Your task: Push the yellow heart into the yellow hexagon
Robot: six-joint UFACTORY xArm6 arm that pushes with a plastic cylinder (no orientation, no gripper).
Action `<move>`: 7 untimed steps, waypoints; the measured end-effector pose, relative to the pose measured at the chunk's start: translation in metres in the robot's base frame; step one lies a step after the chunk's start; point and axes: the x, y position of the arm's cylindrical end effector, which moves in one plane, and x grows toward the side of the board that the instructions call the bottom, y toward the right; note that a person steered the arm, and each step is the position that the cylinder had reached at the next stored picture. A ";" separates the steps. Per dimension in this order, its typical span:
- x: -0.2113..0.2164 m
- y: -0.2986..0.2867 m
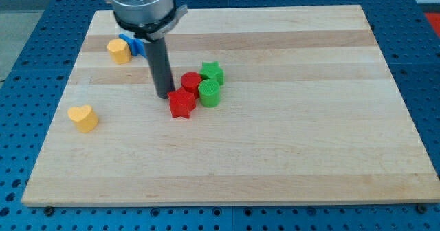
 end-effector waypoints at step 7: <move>0.064 -0.087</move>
